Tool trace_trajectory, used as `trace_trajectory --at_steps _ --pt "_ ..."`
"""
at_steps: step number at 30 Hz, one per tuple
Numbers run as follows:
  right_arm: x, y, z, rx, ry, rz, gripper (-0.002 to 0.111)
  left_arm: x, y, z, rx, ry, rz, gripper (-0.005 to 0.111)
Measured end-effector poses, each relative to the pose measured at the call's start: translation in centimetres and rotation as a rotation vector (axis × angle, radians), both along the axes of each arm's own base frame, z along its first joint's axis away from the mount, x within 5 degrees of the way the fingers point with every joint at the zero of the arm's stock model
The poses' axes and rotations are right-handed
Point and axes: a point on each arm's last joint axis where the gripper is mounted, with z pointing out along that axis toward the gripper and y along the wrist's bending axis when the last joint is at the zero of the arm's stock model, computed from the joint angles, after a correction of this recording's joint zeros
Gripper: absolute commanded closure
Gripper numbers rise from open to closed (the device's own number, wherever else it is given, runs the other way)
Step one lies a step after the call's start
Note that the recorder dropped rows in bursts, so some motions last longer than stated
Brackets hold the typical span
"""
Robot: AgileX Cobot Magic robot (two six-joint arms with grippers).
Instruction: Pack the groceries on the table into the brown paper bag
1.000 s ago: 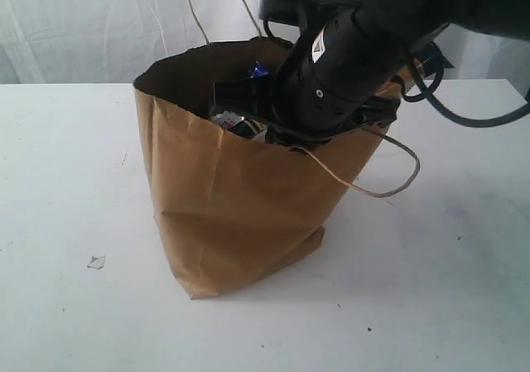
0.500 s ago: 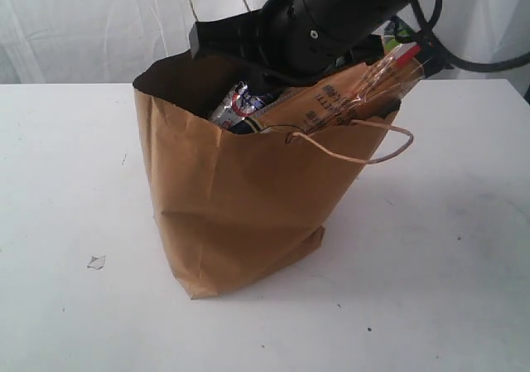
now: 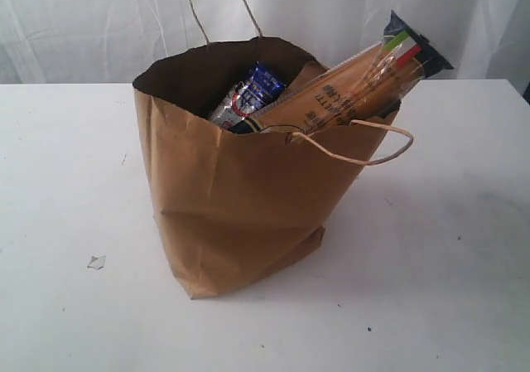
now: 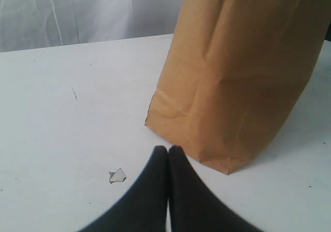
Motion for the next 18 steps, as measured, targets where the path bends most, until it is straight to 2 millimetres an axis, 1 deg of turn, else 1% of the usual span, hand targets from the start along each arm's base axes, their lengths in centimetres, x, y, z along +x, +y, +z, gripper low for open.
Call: trace_trajectory --at_steps 1,2,5,8,10,14,18 --pt "-1.2 -1.0 -0.2 0.007 -0.03 0.003 0.108 0.0 0.0 0.0 0.0 0.0 0.0 0.107" --pt "-1.8 -1.5 -0.5 0.011 -0.039 0.005 0.108 0.0 0.0 0.0 0.0 0.0 0.0 0.107" --pt "-4.5 -3.7 -1.9 0.018 -0.076 0.01 0.108 0.0 0.0 0.0 0.0 0.0 0.0 0.107" --pt "-6.0 -5.0 -3.4 0.011 -0.072 0.011 0.108 0.0 0.0 0.0 0.0 0.0 0.0 0.107" --pt "-7.1 -6.0 -5.1 -0.02 -0.03 0.0 0.108 0.0 0.0 0.0 0.0 0.0 0.0 0.107" --pt "-8.0 -6.7 -7.7 -0.054 0.009 -0.001 0.108 0.0 0.0 0.0 0.0 0.0 0.0 0.107" --pt "-8.4 -6.8 -10.4 -0.043 -0.009 0.027 0.108 0.0 0.0 0.0 0.0 0.0 0.0 0.107"
